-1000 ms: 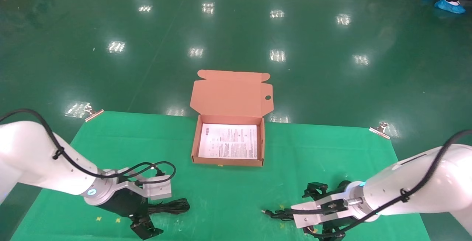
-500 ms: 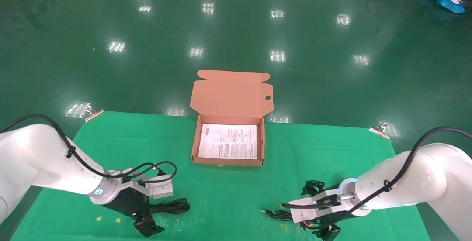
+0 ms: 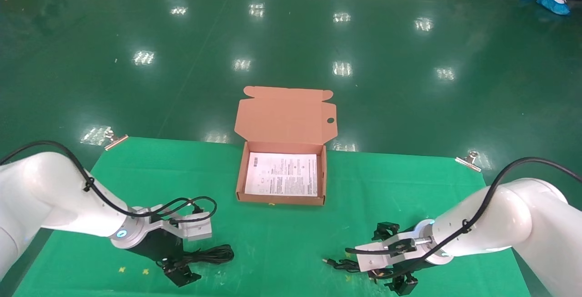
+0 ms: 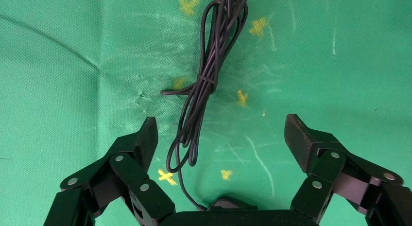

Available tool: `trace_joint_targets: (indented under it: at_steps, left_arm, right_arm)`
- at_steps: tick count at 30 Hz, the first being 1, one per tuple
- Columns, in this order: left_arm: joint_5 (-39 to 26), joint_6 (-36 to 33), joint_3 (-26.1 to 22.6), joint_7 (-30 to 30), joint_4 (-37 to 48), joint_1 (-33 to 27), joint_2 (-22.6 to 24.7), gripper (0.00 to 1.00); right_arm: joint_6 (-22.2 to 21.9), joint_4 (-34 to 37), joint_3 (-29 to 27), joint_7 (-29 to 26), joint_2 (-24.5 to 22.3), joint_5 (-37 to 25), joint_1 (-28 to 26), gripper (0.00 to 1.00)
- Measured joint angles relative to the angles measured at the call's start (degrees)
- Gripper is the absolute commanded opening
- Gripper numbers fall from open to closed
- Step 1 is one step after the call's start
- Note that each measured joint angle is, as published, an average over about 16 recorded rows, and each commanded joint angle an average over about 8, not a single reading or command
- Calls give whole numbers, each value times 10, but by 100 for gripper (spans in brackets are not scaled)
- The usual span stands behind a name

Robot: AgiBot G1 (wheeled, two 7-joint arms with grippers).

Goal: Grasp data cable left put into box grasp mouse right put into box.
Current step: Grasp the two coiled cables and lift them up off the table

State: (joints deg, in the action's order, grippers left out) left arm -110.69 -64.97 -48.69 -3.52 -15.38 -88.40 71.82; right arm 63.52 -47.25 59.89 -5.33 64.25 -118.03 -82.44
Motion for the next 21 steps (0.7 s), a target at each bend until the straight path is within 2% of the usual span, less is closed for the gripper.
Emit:
trace_joint_targets:
  at_steps: [21]
  left_arm:
    - [0,-2,0,-3,-7,2,-2,0]
  right_arm:
    - [3,-6,0,-1,-3,1,0,0]
